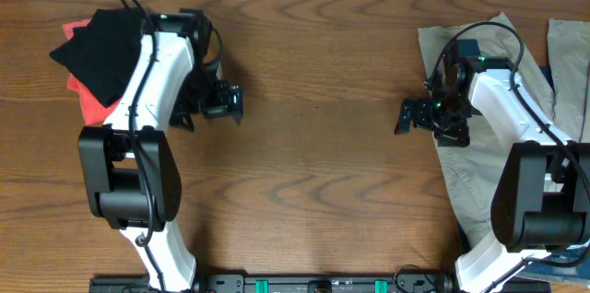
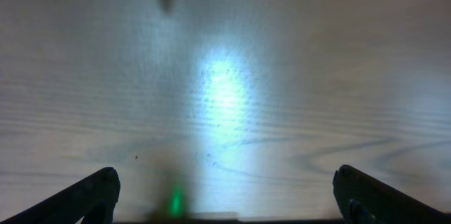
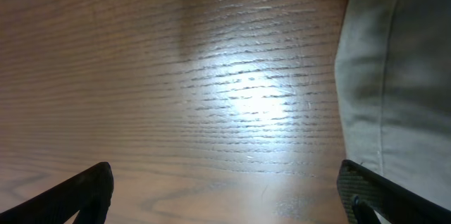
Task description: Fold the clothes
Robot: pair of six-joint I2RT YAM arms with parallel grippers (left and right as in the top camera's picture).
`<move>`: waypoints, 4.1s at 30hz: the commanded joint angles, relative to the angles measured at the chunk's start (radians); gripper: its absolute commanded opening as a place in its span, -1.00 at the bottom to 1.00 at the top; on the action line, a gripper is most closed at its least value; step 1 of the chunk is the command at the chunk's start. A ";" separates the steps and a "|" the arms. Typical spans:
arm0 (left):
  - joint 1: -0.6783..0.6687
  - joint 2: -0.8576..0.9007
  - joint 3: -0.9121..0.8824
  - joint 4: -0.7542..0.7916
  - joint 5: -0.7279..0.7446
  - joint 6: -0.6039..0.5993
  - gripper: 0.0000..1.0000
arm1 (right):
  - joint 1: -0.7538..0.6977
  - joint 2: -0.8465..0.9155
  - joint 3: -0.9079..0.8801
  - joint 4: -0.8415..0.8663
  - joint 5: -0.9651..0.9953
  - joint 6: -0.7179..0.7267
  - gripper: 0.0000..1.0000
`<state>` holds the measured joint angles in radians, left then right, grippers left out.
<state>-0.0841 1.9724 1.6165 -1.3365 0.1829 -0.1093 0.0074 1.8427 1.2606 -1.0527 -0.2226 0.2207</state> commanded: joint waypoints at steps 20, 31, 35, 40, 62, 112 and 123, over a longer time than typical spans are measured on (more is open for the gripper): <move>-0.029 -1.248 -0.887 0.735 -0.038 -0.084 0.96 | 0.163 -1.287 -0.647 0.425 0.380 0.157 0.98; -0.029 -1.333 -0.887 0.732 -0.039 -0.084 0.96 | 0.163 -1.424 -0.647 0.314 0.380 0.157 0.98; -0.029 -1.328 -0.887 0.732 -0.038 -0.084 0.96 | 0.163 -1.424 -0.647 0.261 0.380 0.157 0.98; -0.029 -1.327 -0.887 0.732 -0.038 -0.084 0.96 | 0.163 -1.424 -0.647 0.177 0.380 0.157 0.99; -0.029 -1.327 -0.887 0.732 -0.038 -0.084 0.96 | -0.021 -1.804 -0.713 0.085 0.380 0.053 0.99; -0.029 -1.327 -0.887 0.732 -0.038 -0.084 0.96 | -0.005 -1.837 -1.255 0.978 0.237 -0.155 0.99; -0.029 -1.327 -0.887 0.732 -0.038 -0.084 0.96 | -0.005 -1.837 -1.255 0.978 0.237 -0.155 0.99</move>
<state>-0.1104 0.6453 0.7296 -0.6044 0.1501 -0.1841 -0.0166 0.0124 0.0071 -0.0689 0.0219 0.0822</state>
